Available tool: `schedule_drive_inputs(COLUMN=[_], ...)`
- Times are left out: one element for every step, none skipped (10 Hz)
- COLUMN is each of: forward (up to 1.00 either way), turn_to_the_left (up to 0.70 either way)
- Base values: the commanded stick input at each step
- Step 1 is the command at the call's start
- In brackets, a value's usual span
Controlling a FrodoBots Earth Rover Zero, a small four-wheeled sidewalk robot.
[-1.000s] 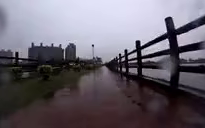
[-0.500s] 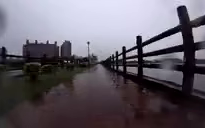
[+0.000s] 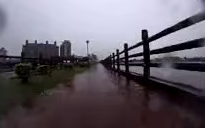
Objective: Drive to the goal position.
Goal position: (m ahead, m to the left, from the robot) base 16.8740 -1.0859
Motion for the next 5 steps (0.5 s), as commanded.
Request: schedule_drive_inputs(forward=[1.00,1.00,1.00,1.00,1.00], turn_to_the_left=[0.00,0.00,0.00,0.00,0.00])
